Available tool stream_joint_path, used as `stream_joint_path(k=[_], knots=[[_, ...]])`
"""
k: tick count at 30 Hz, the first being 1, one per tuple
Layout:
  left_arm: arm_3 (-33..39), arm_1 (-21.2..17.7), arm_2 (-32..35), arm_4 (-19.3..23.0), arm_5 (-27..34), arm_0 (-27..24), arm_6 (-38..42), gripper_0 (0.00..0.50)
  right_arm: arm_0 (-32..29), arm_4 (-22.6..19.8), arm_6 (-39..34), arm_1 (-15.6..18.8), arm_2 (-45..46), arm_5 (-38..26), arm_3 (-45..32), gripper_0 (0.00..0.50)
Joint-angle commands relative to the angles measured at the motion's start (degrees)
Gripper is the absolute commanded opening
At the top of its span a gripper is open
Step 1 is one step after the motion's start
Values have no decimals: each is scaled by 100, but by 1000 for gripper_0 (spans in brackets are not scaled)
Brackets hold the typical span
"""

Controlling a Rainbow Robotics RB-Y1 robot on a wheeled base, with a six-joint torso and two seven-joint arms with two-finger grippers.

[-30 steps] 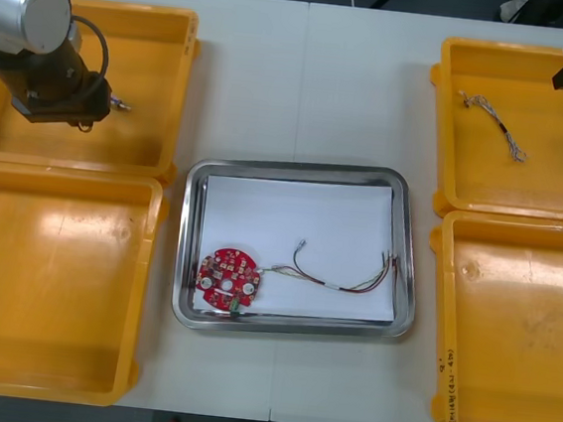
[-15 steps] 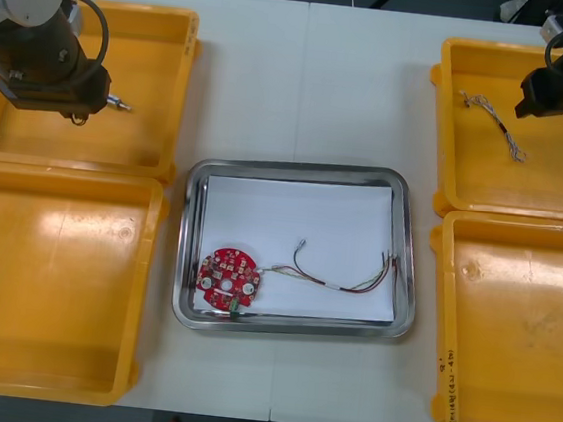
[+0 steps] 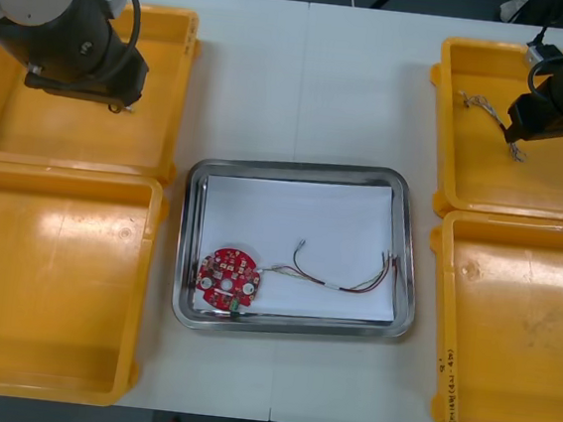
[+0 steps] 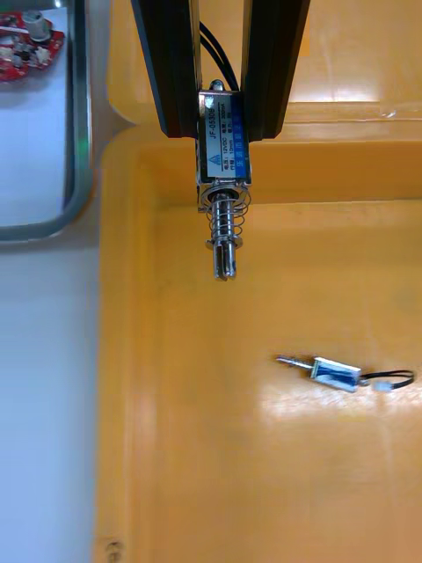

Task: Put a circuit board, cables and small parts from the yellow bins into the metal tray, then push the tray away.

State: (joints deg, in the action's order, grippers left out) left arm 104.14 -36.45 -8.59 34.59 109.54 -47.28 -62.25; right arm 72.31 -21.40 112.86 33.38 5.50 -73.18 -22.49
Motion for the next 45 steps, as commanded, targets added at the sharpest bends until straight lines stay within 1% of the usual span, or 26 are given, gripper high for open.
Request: stream_joint_path(k=[1,7,9,12,15,19,23,26,32,37,41,45], knots=[[449,226,-301,109,46,-114,829,0,319,119,289,-51,443,-3,70,500],[775,420,-706,215,46,-114,1250,0,407,277,403,-51,865,269,412,500],[836,525,-846,232,46,-114,1312,0,513,514,430,-51,926,269,518,500],[836,639,-1040,232,46,-114,1391,0,601,725,447,-51,1085,269,623,500],[836,736,-1242,232,46,-114,1461,0,636,831,482,-60,1190,287,676,500],[792,789,-1523,294,46,-114,1514,0,662,813,544,-51,1155,401,782,500],[722,806,-1831,355,46,-114,1567,0,662,655,658,-60,1146,682,931,500],[537,815,-1989,487,46,-114,1576,1,644,655,729,-68,1146,805,984,500],[150,806,-2332,549,-310,-114,1584,0,627,611,799,-139,1146,963,1107,500],[-148,815,-2666,522,-671,-114,1593,0,627,558,860,-165,1155,1376,1353,500],[-307,806,-2885,522,-882,-114,1584,2,627,550,869,-174,1155,1438,1353,500],[-465,824,-3114,505,-1075,-123,1584,3,539,391,878,-209,1172,1631,1362,500]])
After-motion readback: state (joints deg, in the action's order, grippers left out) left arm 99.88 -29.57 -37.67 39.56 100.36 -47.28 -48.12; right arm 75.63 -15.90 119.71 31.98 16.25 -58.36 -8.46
